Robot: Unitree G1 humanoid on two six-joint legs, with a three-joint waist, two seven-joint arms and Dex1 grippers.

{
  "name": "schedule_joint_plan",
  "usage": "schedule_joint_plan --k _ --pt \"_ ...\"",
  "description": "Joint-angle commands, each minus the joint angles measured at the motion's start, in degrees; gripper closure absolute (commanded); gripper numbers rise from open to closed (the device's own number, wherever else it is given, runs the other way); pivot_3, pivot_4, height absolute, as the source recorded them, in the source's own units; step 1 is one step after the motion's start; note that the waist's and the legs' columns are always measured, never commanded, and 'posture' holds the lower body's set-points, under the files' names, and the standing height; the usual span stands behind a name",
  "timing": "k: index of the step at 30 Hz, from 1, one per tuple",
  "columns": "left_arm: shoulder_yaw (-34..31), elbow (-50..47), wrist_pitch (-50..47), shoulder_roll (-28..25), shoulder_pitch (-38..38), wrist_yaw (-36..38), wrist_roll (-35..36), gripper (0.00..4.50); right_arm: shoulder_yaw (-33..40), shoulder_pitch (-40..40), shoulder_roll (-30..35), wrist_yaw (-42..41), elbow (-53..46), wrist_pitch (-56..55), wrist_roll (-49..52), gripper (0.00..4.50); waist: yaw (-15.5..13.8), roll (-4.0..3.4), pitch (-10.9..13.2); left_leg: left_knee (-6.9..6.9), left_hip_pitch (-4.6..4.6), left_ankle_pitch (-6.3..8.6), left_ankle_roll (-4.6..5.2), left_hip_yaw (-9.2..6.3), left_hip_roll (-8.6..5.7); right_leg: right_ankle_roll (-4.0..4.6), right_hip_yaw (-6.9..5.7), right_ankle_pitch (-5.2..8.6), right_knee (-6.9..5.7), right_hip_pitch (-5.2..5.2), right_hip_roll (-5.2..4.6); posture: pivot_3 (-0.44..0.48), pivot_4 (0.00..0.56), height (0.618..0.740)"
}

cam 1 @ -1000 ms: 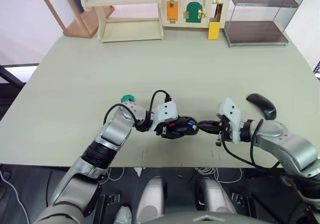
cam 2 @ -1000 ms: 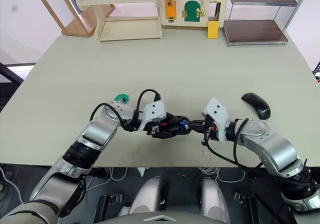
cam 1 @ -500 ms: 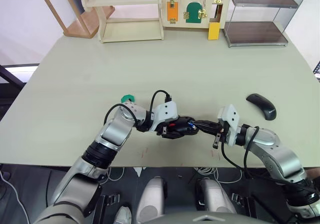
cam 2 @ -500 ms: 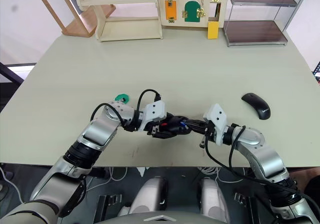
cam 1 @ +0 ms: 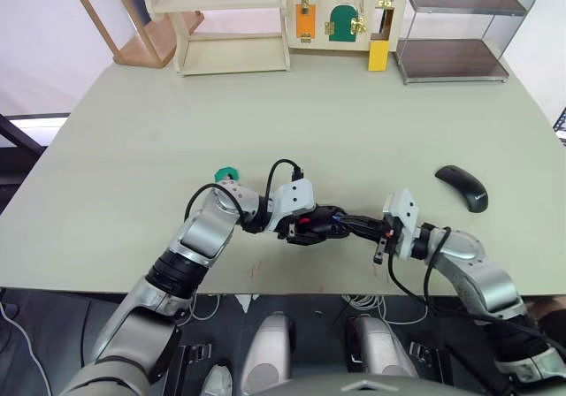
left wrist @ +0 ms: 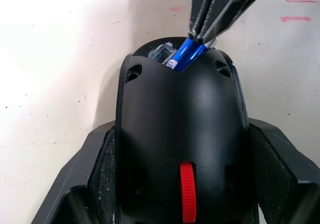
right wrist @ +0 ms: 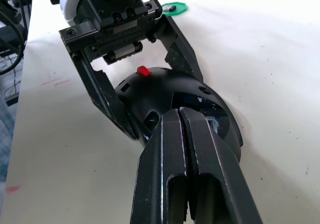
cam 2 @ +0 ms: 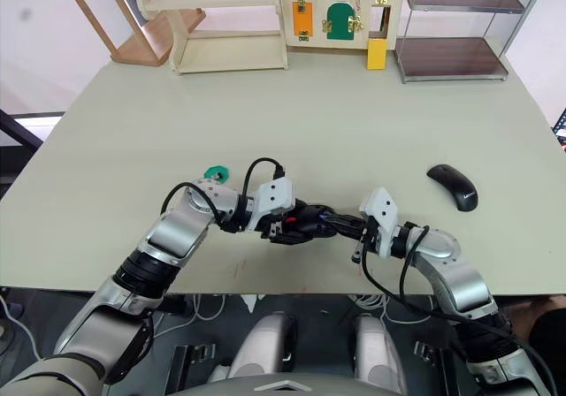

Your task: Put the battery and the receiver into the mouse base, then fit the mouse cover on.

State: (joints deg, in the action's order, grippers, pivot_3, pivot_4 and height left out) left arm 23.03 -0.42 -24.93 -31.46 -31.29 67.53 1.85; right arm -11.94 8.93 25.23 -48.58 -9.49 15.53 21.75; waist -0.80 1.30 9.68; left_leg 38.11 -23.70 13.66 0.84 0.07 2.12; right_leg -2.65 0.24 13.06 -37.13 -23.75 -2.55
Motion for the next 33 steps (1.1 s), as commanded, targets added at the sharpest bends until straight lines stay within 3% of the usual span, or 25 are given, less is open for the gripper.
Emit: schedule_joint_plan --k 1,24,33 --pt "1.9 -0.1 -0.8 0.0 0.8 0.7 -0.2 1.58 0.2 0.4 -0.9 -0.9 2.3 -1.4 -0.6 4.46 0.1 0.0 0.0 0.01 0.02 0.0 0.0 -0.01 0.0 0.0 -0.01 0.0 -0.01 0.02 0.01 0.0 0.15 0.74" --pt "1.8 0.7 -1.5 0.6 0.6 0.8 -0.1 1.58 -4.7 1.3 -2.8 -5.2 19.7 -10.8 -9.2 4.46 0.1 0.05 -0.3 0.05 0.76 0.0 0.0 0.31 0.04 0.22 0.39 0.18 -0.54 0.36 0.09 0.0 0.15 0.74" --pt "1.8 0.5 -1.4 0.2 0.8 0.8 -0.2 1.58 -5.9 2.7 -1.3 -4.7 20.8 -6.4 -11.2 4.46 0.4 0.16 -1.1 -0.08 0.99 0.01 0.0 0.42 0.11 0.26 0.54 0.21 -0.53 0.41 0.16 0.0 0.15 0.74"
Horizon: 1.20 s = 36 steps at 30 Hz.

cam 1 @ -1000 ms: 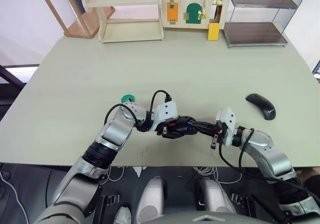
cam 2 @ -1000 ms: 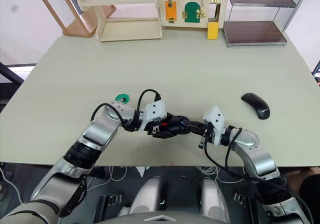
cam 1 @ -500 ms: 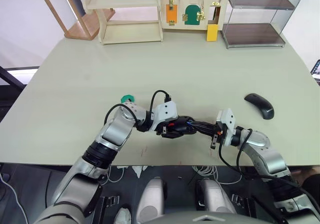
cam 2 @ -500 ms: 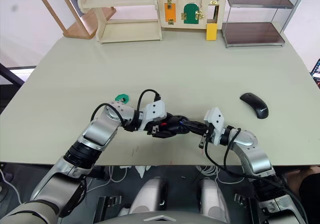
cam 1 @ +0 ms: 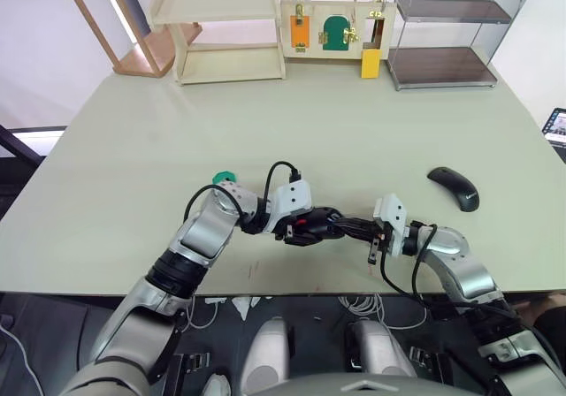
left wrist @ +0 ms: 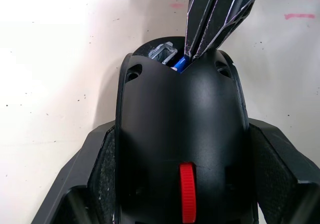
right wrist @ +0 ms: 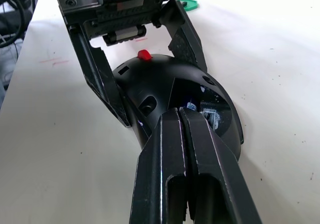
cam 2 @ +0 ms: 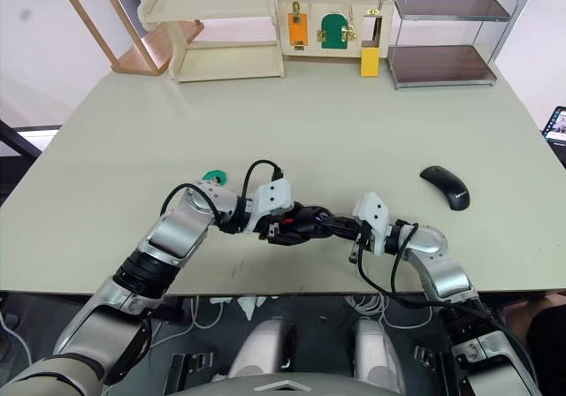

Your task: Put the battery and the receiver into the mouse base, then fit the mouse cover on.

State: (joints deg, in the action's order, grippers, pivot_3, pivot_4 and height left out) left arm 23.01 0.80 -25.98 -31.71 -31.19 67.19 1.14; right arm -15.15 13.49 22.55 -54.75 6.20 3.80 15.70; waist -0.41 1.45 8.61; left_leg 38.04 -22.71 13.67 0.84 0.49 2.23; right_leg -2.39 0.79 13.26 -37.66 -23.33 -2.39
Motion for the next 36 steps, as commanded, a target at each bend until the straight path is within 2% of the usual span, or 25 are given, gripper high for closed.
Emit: schedule_joint_plan --k 1,6,10,13,17,21,29,31,32,36 --pt "1.9 -0.8 -0.3 0.4 0.7 1.1 0.4 1.58 -2.5 -1.9 1.6 1.5 4.4 5.4 -4.9 4.46 0.0 0.01 -0.1 -0.01 0.01 0.0 0.0 0.01 0.0 0.0 0.01 0.0 0.0 0.0 0.0 0.0 0.15 0.74" --pt "1.9 -1.1 -0.4 0.4 0.9 1.0 0.5 1.58 -0.9 -1.7 2.6 2.1 0.4 4.6 -4.2 4.46 -0.1 -0.01 -0.1 -0.02 0.0 0.0 0.0 0.03 0.0 0.01 0.03 0.0 0.01 -0.01 0.0 0.0 0.15 0.74" --pt "2.0 -1.4 -0.3 0.5 1.0 1.0 0.4 1.58 2.2 -2.9 2.8 2.8 -3.4 -0.8 -2.9 4.46 -0.4 -0.02 -0.1 -0.02 -0.1 0.01 0.0 0.04 0.0 0.0 0.04 0.01 0.04 -0.06 0.0 0.0 0.15 0.74" --pt "2.0 -1.6 -0.3 0.5 1.2 1.0 0.4 1.58 4.3 -4.5 2.4 0.0 -5.6 -6.3 0.3 4.46 -0.4 -0.04 0.0 -0.03 -0.12 0.01 -0.01 0.11 0.0 0.0 0.09 0.0 0.07 -0.08 0.0 0.0 0.15 0.74" --pt "2.1 -1.2 0.1 0.6 1.0 1.0 0.4 1.58 6.9 -7.3 4.3 -0.8 -8.5 -6.5 2.0 4.46 -0.4 -0.15 0.1 -0.03 -0.21 0.01 0.0 0.18 0.0 0.0 0.16 0.01 0.06 -0.19 -0.01 0.0 0.15 0.74" --pt "2.2 -1.2 0.4 0.7 0.9 1.2 0.4 1.58 12.5 -10.0 4.6 -2.5 -9.1 -9.4 7.3 4.46 -0.4 -0.15 0.1 -0.03 -0.21 0.01 0.0 0.21 0.0 0.0 0.19 0.01 0.06 -0.22 -0.01 0.0 0.15 0.74" --pt "2.6 -1.3 0.9 0.9 0.6 1.5 0.3 1.58 19.3 -13.0 9.1 -9.9 -7.1 -6.6 14.6 4.46 -0.4 -0.15 0.1 -0.05 -0.22 0.01 0.0 0.26 -0.01 0.0 0.23 0.01 0.08 -0.23 -0.01 0.0 0.15 0.74" --pt "2.7 -1.3 1.0 1.1 0.4 1.6 0.3 1.58 20.8 -13.4 10.3 -12.1 -6.1 -6.1 16.1 3.97 -0.4 -0.15 0.1 -0.05 -0.22 0.01 0.0 0.26 -0.01 0.0 0.24 0.01 0.08 -0.23 -0.01 0.0 0.15 0.74" --pt "2.7 -1.3 1.0 1.1 0.4 1.6 0.3 1.58 21.5 -13.4 10.7 -12.7 -5.3 -6.5 16.3 3.89 -0.4 -0.16 0.1 -0.04 -0.22 0.01 0.0 0.27 -0.01 0.0 0.25 0.01 0.08 -0.23 -0.01 0.0 0.15 0.74" --pt "2.7 -1.1 1.3 1.2 0.2 1.7 0.2 1.58 22.7 -13.5 10.9 -15.4 -1.6 -11.0 14.8 2.19 -0.4 -0.16 0.1 -0.04 -0.22 0.01 0.01 0.28 -0.01 -0.01 0.26 0.01 0.09 -0.23 -0.01 0.0 0.15 0.74"
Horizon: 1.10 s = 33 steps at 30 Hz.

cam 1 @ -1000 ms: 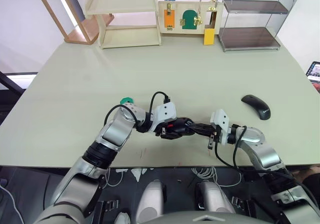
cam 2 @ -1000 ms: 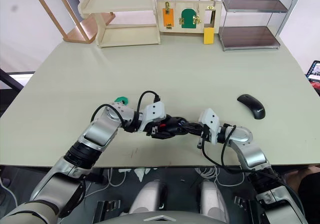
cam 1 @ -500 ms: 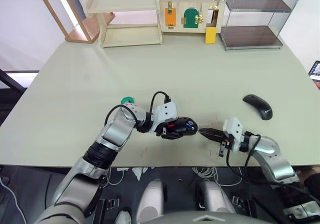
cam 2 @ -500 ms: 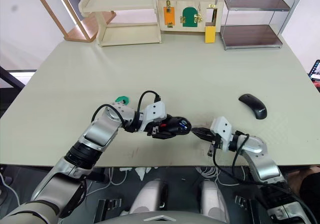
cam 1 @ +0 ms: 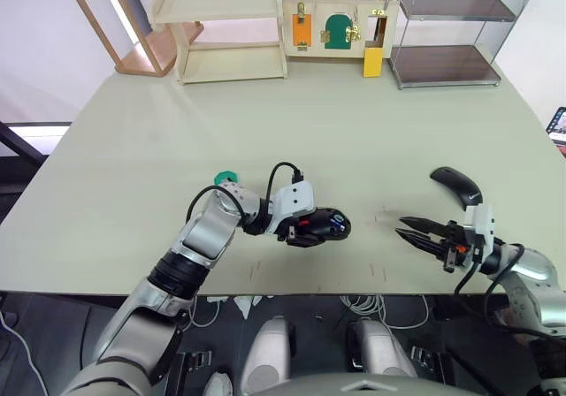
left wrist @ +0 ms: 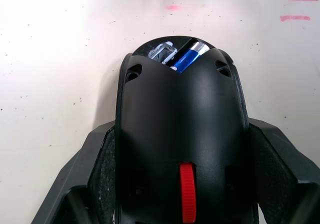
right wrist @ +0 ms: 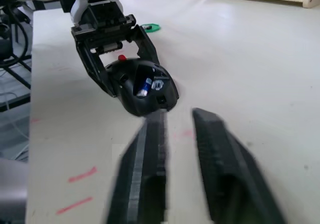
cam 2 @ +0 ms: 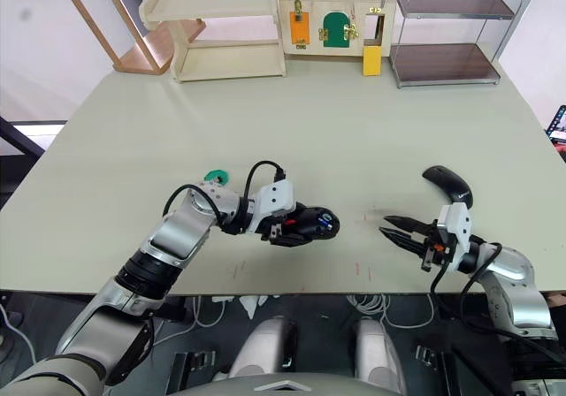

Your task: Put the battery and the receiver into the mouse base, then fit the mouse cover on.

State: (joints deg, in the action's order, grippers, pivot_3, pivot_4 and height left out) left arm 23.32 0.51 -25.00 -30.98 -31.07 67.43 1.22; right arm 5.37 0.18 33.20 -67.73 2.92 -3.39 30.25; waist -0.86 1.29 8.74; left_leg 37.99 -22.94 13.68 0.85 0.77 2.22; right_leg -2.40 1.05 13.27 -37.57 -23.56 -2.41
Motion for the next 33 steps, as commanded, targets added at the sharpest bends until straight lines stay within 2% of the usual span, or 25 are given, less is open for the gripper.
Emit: schedule_joint_plan --k 1,5,14,15,17,27,33 --pt "2.4 -0.8 0.4 0.5 0.0 1.4 0.1 1.58 2.4 -0.2 0.0 -3.2 2.6 -4.8 0.2 1.7 0.0 0.0 0.0 0.0 0.0 0.0 0.0 0.0 0.0 0.0 0.0 0.0 0.0 0.0 0.0 0.0 0.15 0.74" --pt "2.5 -0.6 0.4 0.7 -0.3 1.6 0.1 1.58 3.1 0.1 -0.6 -5.1 5.0 -7.1 0.6 0.06 0.0 -0.02 0.0 0.0 0.0 0.0 0.0 0.01 0.0 0.0 0.0 0.0 0.0 0.0 0.0 0.0 0.15 0.74" --pt "2.2 -0.6 -0.1 0.5 -0.5 3.0 0.9 1.58 4.3 0.3 -1.4 -7.4 6.3 -9.5 1.3 0.06 0.1 -0.07 0.0 0.0 0.01 0.0 0.0 0.02 0.0 0.0 0.03 0.0 0.0 0.0 0.0 0.0 0.15 0.74" --pt "2.1 -0.4 0.4 0.6 -0.6 2.9 0.8 0.57 4.3 0.3 -1.5 -7.4 6.4 -9.5 1.3 0.0 0.1 -0.07 0.1 0.0 0.01 0.0 0.0 0.02 0.0 0.0 0.03 0.0 -0.01 -0.01 0.0 0.0 0.15 0.74" --pt "1.8 -0.2 0.7 0.7 -0.7 3.0 0.9 0.09 4.3 0.3 -1.6 -7.4 6.4 -9.5 1.4 0.0 0.0 -0.1 0.1 0.0 0.01 0.0 0.0 0.03 0.0 0.0 0.03 0.0 -0.01 -0.01 0.0 0.0 0.15 0.74" --pt "-0.9 -4.0 0.9 -0.1 -1.3 3.8 3.7 0.09 4.2 0.9 -2.7 -7.9 6.4 -10.2 2.0 0.0 0.1 -0.15 0.2 -0.01 0.01 0.0 0.0 0.04 0.0 0.0 0.05 0.0 -0.02 -0.03 0.0 0.0 0.15 0.74" --pt "-4.9 -10.0 -0.5 -3.7 -0.6 6.3 9.4 0.09 3.8 1.2 -3.3 -8.0 6.6 -10.0 1.8 0.0 0.2 -0.26 0.5 -0.01 0.0 0.0 0.0 0.05 0.02 0.0 0.07 0.0 -0.04 -0.06 0.01 0.0 0.15 0.74"
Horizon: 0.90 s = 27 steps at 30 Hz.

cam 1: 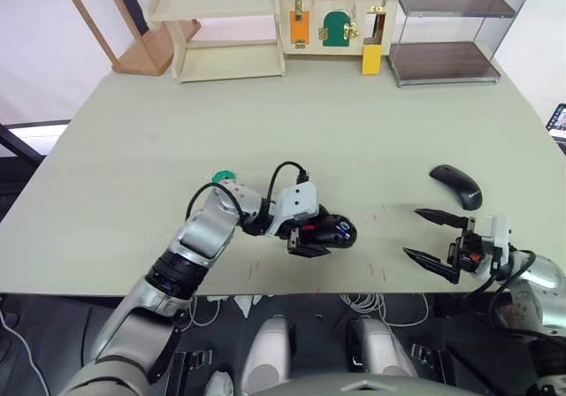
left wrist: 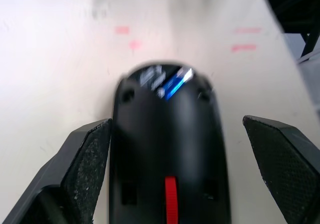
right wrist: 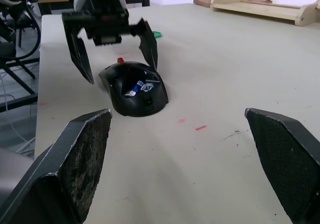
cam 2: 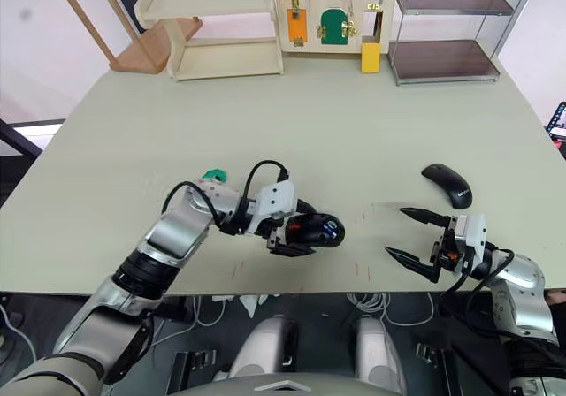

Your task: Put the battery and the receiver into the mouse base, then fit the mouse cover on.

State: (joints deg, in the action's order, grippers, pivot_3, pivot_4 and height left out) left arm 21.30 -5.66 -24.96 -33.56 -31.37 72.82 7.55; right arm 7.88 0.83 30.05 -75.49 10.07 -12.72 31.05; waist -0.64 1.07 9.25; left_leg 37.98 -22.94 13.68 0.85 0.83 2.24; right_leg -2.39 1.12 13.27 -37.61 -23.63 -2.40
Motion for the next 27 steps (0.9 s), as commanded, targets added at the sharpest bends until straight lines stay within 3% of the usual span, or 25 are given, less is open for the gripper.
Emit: schedule_joint_plan --k 1,7,13,21,23,27 --pt "-3.4 -4.5 -1.1 -1.6 -0.2 0.8 3.6 0.09 1.3 0.6 -0.2 -0.2 -0.6 -0.6 1.0 0.0 0.0 -0.07 0.0 0.0 0.01 0.0 0.0 0.01 0.0 0.0 0.0 0.0 -0.01 0.0 0.0 0.0 0.15 0.74" --pt "-10.1 -8.1 -4.4 -3.9 1.1 -2.3 8.2 0.09 0.9 1.5 -0.6 -0.5 -0.3 -0.3 1.0 0.0 0.1 -0.08 0.2 0.0 0.01 0.0 0.0 0.02 0.01 -0.01 0.01 0.0 -0.01 -0.02 0.0 0.0 0.15 0.74" --pt "-20.9 -6.1 -4.6 -5.4 5.9 -6.3 13.4 0.09 0.7 2.3 -1.2 -1.1 0.3 -0.3 1.0 0.0 0.4 -0.1 0.3 -0.01 0.02 0.0 0.0 0.03 0.02 -0.01 0.01 0.0 -0.02 -0.02 0.0 0.0 0.15 0.74" --pt "-28.5 8.5 7.0 -10.9 8.4 -1.1 14.6 0.09 0.5 4.2 -1.8 -2.2 2.0 -0.7 0.9 0.0 0.8 -0.09 0.4 -0.03 0.04 0.0 0.0 0.03 0.03 -0.01 -0.01 0.0 -0.02 -0.02 0.01 0.0 0.15 0.74" --pt "-28.7 9.9 4.6 -13.7 9.6 2.7 15.9 0.09 0.4 4.2 -2.0 -2.1 1.8 -0.6 0.7 0.0 1.0 -0.03 0.4 -0.03 0.03 0.0 0.0 0.05 0.03 -0.01 0.0 -0.01 -0.02 -0.03 0.0 0.0 0.15 0.74" --pt "-30.2 16.5 12.0 -13.5 8.9 4.3 15.4 0.09 0.5 4.0 -2.5 -2.1 1.4 -0.8 0.8 0.0 1.1 -0.01 0.5 -0.1 0.04 0.0 0.0 0.07 0.03 0.0 0.01 -0.01 -0.03 -0.05 0.0 0.0 0.15 0.74"
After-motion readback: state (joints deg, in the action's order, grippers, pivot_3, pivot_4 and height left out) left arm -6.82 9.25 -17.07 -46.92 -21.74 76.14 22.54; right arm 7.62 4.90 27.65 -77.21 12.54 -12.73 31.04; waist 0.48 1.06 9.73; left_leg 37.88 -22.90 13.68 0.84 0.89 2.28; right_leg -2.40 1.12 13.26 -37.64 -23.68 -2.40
